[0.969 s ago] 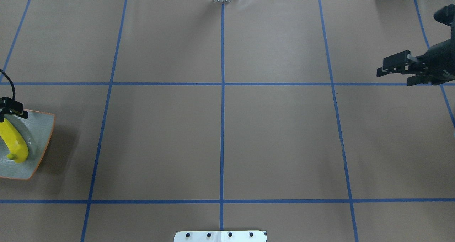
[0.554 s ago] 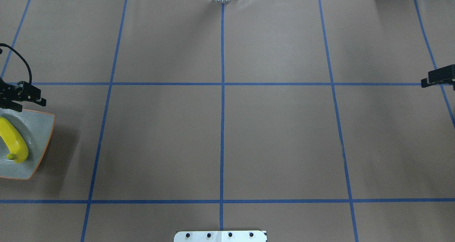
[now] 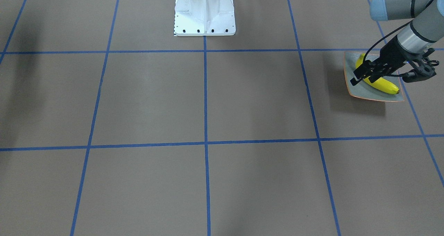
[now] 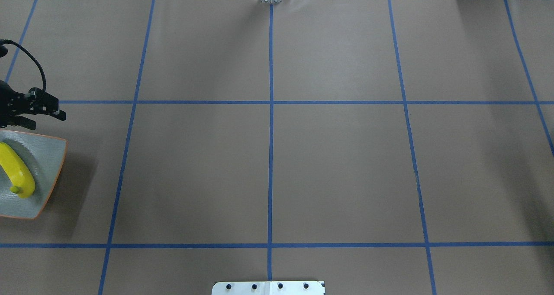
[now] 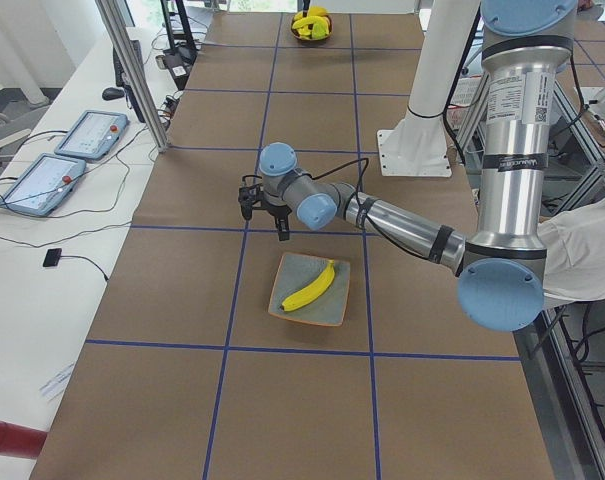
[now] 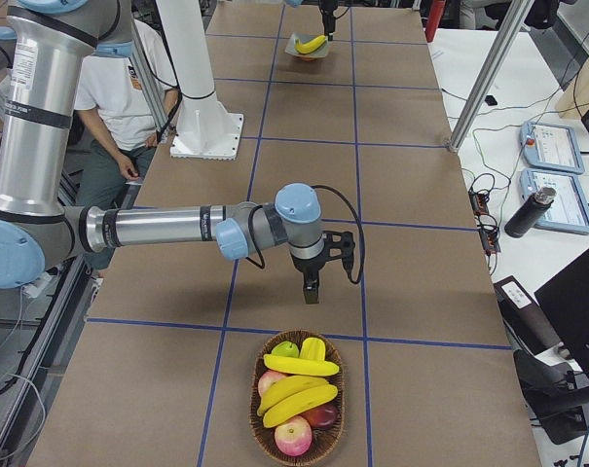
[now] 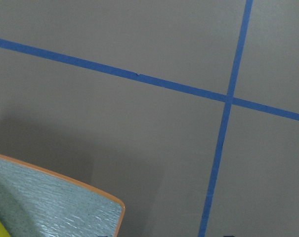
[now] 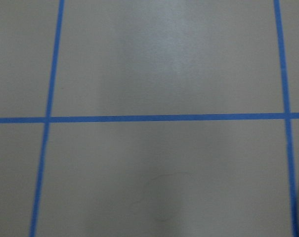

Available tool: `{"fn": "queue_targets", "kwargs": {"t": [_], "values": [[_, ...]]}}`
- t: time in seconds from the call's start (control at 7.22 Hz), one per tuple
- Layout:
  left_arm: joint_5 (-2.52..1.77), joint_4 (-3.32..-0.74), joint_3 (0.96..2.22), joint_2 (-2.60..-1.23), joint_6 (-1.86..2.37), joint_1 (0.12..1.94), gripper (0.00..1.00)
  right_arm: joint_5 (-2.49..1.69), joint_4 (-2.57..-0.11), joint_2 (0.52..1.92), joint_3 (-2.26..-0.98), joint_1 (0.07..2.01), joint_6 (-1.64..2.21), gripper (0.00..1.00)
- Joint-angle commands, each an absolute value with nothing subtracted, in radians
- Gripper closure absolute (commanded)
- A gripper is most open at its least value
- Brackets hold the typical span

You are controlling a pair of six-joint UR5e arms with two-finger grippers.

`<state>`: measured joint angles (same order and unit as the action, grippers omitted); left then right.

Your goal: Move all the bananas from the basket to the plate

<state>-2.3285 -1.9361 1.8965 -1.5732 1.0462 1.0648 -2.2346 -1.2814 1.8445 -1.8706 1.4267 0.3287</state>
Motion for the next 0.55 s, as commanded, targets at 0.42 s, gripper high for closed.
{"fn": "queue_targets", "kwargs": {"t": [0.42], "values": [[-2.329, -1.925, 1.914, -1.572, 1.058, 1.066, 0.16, -2.190, -0.824, 1.994, -1.555, 1.466, 0.254, 0.01]]}}
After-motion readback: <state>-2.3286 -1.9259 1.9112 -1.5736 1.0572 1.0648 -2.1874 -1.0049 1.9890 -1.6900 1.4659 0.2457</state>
